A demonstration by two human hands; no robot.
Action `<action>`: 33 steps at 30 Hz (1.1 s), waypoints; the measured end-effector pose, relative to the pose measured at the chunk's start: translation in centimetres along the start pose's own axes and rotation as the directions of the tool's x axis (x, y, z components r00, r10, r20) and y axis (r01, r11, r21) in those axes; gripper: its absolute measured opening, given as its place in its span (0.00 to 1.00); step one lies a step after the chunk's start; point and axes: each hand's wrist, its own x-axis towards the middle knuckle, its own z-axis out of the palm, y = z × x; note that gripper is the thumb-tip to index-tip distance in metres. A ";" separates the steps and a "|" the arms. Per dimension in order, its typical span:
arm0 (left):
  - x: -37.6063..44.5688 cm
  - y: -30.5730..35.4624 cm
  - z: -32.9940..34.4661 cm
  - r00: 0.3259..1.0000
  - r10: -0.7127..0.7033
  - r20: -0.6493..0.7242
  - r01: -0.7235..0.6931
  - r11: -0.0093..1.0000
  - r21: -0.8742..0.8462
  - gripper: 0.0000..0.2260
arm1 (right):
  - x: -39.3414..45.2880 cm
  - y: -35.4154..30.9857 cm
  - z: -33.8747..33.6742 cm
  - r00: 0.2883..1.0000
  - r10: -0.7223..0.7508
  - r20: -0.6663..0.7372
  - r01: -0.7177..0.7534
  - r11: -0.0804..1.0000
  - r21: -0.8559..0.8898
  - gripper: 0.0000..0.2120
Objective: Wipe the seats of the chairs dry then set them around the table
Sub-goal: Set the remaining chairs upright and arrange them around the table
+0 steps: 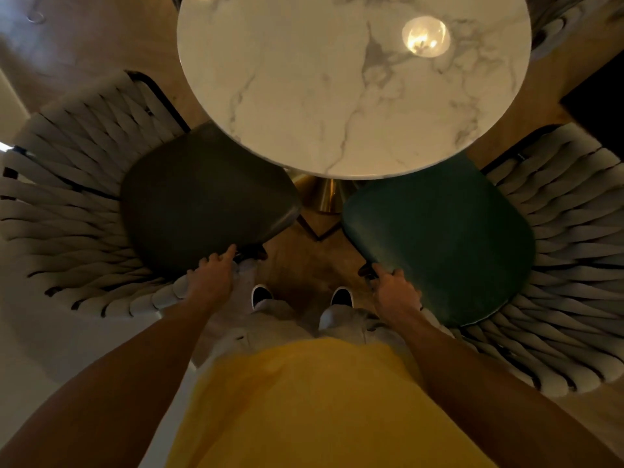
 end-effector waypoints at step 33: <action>-0.7 -0.8 -0.9 0.994 0.100 -0.033 -0.098 0.994 0.046 0.32 | 0.3 -0.3 0.8 0.998 0.052 -0.027 -0.051 0.998 0.022 0.21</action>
